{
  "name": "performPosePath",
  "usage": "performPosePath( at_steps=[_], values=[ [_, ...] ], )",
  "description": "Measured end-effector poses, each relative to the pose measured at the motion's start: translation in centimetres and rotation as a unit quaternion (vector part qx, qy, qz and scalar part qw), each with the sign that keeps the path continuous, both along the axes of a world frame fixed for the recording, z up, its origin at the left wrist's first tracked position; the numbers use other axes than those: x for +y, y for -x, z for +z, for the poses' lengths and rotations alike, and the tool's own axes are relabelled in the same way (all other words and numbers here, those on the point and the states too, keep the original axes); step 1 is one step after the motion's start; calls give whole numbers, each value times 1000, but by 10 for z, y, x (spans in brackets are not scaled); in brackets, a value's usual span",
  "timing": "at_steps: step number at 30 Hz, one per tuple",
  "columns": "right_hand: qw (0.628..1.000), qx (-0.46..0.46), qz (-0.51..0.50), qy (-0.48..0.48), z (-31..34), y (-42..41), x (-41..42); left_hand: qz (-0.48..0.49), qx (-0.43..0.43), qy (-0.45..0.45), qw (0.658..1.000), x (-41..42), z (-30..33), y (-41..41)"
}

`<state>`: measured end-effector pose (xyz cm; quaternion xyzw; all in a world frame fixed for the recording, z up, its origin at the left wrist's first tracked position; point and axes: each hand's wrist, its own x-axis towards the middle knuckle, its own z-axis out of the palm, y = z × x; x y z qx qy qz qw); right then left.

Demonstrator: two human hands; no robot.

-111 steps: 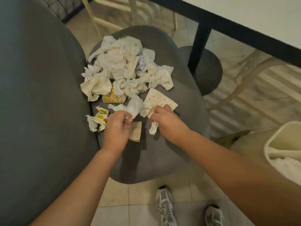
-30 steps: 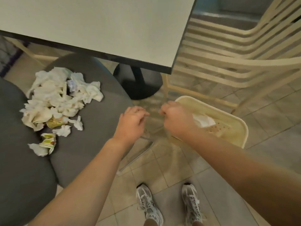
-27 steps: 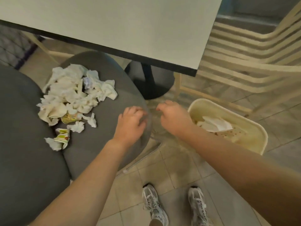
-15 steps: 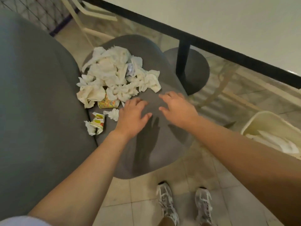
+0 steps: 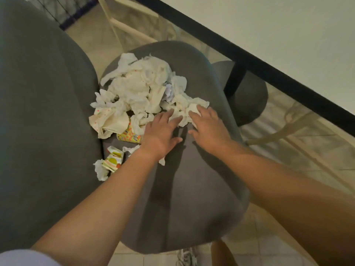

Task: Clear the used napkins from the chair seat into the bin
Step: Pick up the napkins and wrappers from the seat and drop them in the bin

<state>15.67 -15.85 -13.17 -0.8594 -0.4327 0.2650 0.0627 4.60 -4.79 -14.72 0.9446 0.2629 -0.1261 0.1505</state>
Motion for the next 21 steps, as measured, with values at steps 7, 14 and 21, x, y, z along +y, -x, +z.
performPosePath(
  at_steps=[7,14,21],
  values=[
    [998,15,25,63,-27,-33,35,-16,33,-1,999,18,-29,-36],
    [996,-22,57,59,-39,-29,33,16,-18,68,997,14,-44,-26],
    [995,-16,32,91,-20,-7,17,24,-103,90,990,19,-18,2]
  ],
)
